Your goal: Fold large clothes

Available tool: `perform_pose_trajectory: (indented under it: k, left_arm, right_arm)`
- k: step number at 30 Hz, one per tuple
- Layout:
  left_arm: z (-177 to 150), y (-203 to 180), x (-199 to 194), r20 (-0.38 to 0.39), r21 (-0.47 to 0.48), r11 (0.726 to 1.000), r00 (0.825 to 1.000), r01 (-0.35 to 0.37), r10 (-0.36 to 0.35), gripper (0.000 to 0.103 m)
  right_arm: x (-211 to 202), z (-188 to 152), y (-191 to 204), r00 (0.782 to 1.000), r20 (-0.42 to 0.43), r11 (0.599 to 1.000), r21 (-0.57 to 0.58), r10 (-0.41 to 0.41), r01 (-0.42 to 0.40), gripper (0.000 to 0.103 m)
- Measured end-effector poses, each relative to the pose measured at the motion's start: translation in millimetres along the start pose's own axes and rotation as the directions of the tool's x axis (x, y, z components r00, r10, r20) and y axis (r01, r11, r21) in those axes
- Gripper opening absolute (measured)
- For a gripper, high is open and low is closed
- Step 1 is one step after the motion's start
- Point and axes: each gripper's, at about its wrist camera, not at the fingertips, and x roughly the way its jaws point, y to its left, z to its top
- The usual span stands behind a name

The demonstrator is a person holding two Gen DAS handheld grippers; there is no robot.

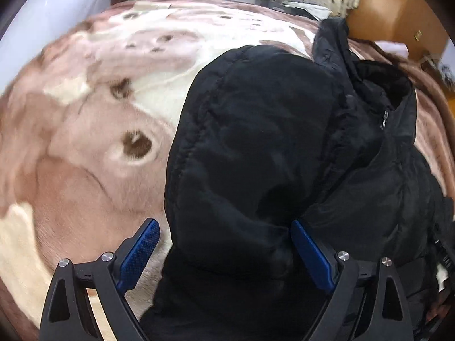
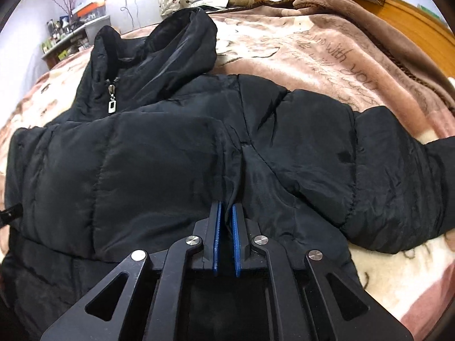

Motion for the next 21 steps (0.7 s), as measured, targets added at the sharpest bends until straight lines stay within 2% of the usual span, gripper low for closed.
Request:
perform_pose_trajectory:
  k: [2,4,5,9,12,14,18,21]
  left_arm:
    - [-0.8,-5.6,-6.1,0.01,0.03,0.999,1.0,-0.019,0.019,0.094]
    - [-3.1,-9.2,-18.0,0.028,0.037,0.999,1.0,-0.002,0.001,0.094]
    - [-3.9,-11.8,-23.7,0.034,0.041,0.999,0.999,0.006,-0.007,0.094]
    - [-9.9,-21.6,-54.0,0.048,0.022,0.995,0.994,0.098,-0.099,0.094]
    - [-19.0,-42.7,-83.2,0.074,0.054,0.986,0.985,0.155,-0.159,0.094]
    - [-23.6,-58.5,-96.2,0.07,0.061,0.975,0.973,0.215,-0.219,0.094]
    - [-33.7,-99.8,-119.4,0.101,0.141,0.963,0.964,0.23,-0.245,0.094]
    - [-40.7,-131.7,-127.4,0.082,0.169,0.941,0.947,0.293,-0.31,0.094]
  right_arm:
    - [-8.2,1.6,-4.2,1.0,0.01,1.0,-0.001,-0.02,0.02,0.018]
    - [-19.9,2.6,-13.0,0.999,0.033,0.999,0.024,-0.022,0.021,0.02]
    - [-30.7,2.5,-23.6,0.999,0.052,0.999,0.048,0.005,-0.007,0.021]
    - [-66.0,-0.9,-62.5,0.995,0.099,0.993,0.117,0.004,-0.015,0.031]
    - [-93.3,-6.9,-103.3,0.99,0.142,0.982,0.19,-0.01,-0.017,0.045]
    - [-111.9,-16.5,-142.4,0.985,0.17,0.963,0.268,-0.036,-0.011,0.05]
    - [-140.0,-39.2,-215.8,0.973,0.196,0.923,0.383,-0.124,0.041,0.051]
    - [-151.0,-53.4,-258.3,0.959,0.198,0.889,0.449,-0.201,0.093,0.054]
